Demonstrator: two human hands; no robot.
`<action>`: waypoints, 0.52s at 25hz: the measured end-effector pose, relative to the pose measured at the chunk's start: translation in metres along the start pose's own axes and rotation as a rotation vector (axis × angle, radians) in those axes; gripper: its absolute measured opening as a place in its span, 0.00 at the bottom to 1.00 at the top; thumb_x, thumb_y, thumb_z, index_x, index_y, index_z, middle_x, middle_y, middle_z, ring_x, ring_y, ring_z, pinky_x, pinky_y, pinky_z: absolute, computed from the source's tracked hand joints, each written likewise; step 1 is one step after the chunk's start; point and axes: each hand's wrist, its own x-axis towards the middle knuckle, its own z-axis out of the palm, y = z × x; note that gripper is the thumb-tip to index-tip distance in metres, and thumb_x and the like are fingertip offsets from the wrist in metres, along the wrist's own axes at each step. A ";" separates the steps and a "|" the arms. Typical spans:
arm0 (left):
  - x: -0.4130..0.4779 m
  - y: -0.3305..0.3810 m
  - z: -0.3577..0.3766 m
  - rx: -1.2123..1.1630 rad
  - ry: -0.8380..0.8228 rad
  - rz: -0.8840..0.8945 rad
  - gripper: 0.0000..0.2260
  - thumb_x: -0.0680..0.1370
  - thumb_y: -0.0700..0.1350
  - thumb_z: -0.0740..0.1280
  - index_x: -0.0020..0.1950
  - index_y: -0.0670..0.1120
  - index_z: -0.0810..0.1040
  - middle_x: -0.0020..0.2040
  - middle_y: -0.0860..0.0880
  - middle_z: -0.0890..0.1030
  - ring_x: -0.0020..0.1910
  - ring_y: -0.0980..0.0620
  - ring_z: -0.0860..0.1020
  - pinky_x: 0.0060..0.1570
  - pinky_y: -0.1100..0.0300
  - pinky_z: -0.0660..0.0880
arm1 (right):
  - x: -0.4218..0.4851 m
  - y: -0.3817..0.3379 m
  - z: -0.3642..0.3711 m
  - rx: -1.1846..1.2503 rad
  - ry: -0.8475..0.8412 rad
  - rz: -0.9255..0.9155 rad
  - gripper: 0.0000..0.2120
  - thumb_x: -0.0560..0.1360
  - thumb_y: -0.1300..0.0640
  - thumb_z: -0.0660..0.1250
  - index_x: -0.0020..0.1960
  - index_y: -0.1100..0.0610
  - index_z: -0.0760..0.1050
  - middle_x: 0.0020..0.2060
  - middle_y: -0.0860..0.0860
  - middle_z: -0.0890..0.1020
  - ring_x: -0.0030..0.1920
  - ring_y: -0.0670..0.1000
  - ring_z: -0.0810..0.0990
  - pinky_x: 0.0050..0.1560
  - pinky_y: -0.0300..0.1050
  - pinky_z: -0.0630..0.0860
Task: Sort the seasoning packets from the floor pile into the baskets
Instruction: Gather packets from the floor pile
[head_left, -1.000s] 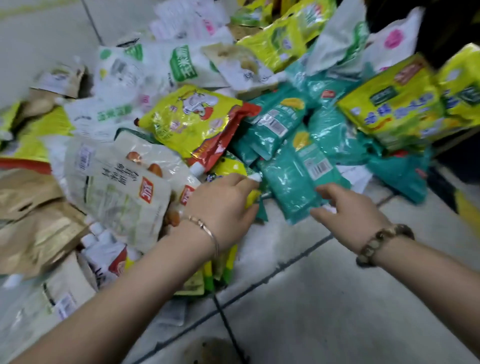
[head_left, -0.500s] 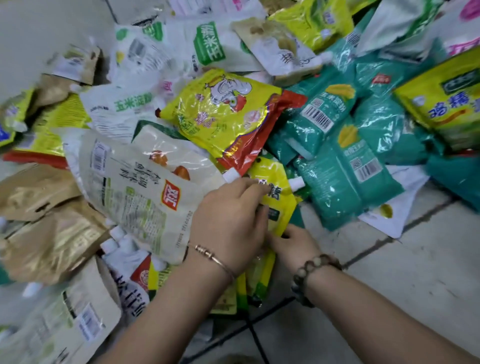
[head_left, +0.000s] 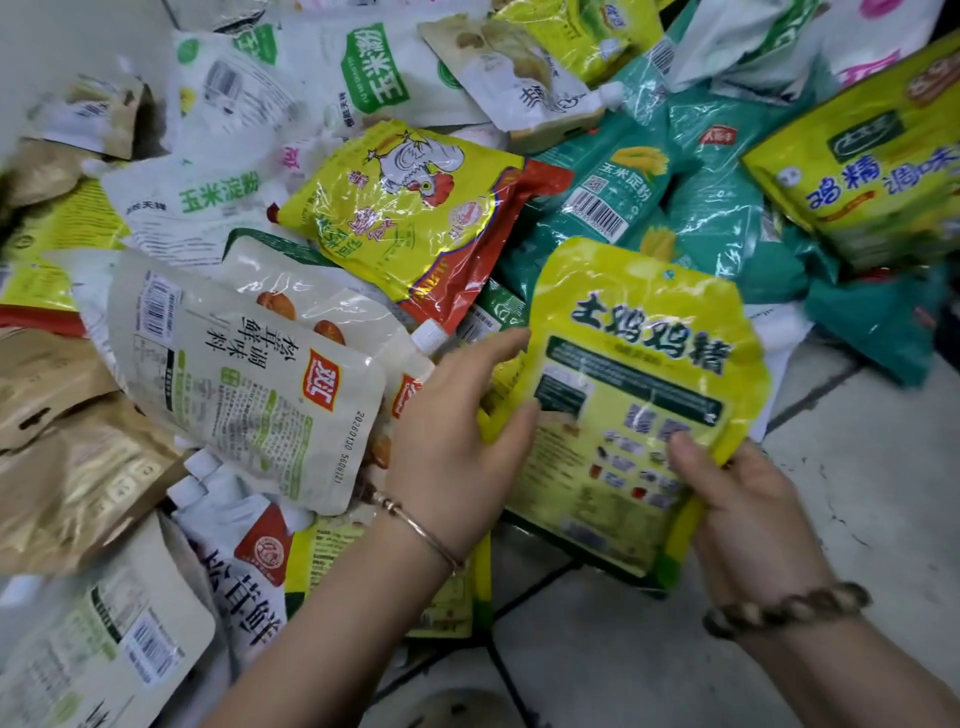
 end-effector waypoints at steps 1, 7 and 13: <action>0.000 0.007 0.003 -0.141 -0.032 -0.083 0.23 0.70 0.46 0.69 0.64 0.53 0.70 0.58 0.57 0.76 0.59 0.62 0.73 0.60 0.64 0.71 | -0.002 -0.009 -0.008 0.012 -0.003 -0.019 0.08 0.69 0.58 0.65 0.47 0.56 0.78 0.43 0.52 0.85 0.42 0.51 0.84 0.39 0.49 0.82; 0.012 0.012 0.004 -0.561 -0.434 -0.454 0.23 0.63 0.44 0.78 0.56 0.51 0.76 0.45 0.56 0.84 0.44 0.60 0.81 0.43 0.67 0.78 | -0.004 -0.031 -0.015 0.143 -0.150 -0.002 0.18 0.68 0.56 0.62 0.57 0.60 0.75 0.46 0.57 0.84 0.43 0.55 0.84 0.34 0.48 0.81; 0.007 0.006 -0.014 -0.336 -0.315 -0.410 0.14 0.66 0.39 0.76 0.45 0.52 0.77 0.45 0.55 0.83 0.44 0.56 0.82 0.50 0.57 0.78 | 0.005 -0.013 0.014 0.187 -0.219 0.139 0.16 0.74 0.52 0.61 0.56 0.60 0.76 0.46 0.58 0.84 0.45 0.57 0.84 0.34 0.49 0.80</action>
